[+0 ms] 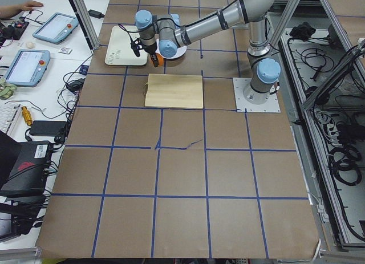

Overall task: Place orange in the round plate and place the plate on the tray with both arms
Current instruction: 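Lift the orange with the left gripper and carry it over the white plate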

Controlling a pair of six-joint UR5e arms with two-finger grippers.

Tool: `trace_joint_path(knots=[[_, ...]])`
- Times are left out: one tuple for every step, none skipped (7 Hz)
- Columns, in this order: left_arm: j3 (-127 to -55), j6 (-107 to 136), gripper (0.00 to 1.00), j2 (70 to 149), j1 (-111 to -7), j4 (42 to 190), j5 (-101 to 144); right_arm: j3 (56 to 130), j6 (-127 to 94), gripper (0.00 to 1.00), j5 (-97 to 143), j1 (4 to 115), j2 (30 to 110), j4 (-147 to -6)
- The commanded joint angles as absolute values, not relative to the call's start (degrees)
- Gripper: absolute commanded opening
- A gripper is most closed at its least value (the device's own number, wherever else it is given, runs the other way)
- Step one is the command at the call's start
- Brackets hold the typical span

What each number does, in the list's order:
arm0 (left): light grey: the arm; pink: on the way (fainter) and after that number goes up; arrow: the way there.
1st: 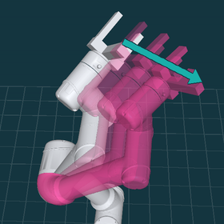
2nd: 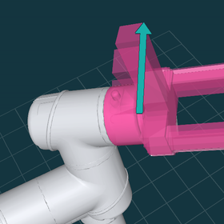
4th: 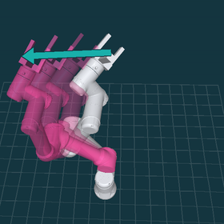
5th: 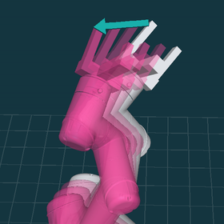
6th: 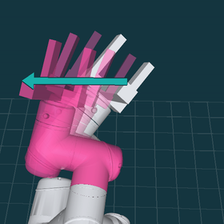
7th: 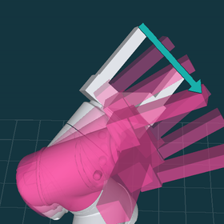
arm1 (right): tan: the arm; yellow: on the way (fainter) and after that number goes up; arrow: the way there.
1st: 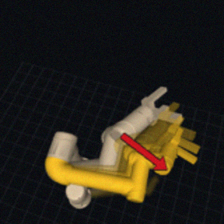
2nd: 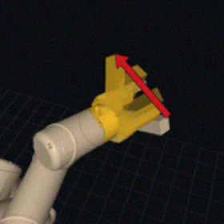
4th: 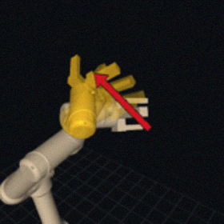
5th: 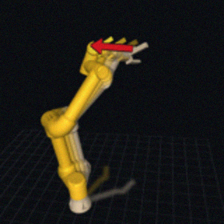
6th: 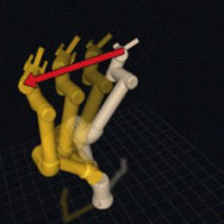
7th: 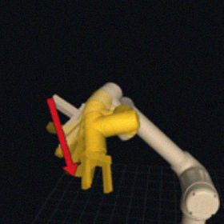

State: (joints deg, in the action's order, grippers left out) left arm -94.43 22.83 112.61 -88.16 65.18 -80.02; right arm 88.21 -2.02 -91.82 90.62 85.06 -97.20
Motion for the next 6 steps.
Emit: trace_joint_path(knots=[[-94.6,31.3,0.00,115.0,-93.7,61.4,-77.6,88.2,-2.0,1.00,-91.8,90.6,85.1,-97.2],[-94.7,36.6,0.00,115.8,-96.1,61.3,-75.7,88.2,-2.0,1.00,-91.8,90.6,85.1,-97.2],[-94.8,37.8,0.00,116.2,-97.9,61.1,-75.5,88.2,-2.0,1.00,-91.8,90.6,85.1,-97.2],[-94.8,39.8,0.00,116.2,-100.0,61.0,-75.2,88.2,-2.0,1.00,-91.8,90.6,85.1,-97.2],[-94.8,40.1,0.03,116.3,-101.1,61.0,-75.1,88.3,-2.0,1.00,-91.8,90.6,85.0,-97.2],[-94.8,40.0,0.11,116.3,-101.6,61.0,-75.1,88.3,-1.8,1.00,-91.8,90.5,85.0,-97.2]])
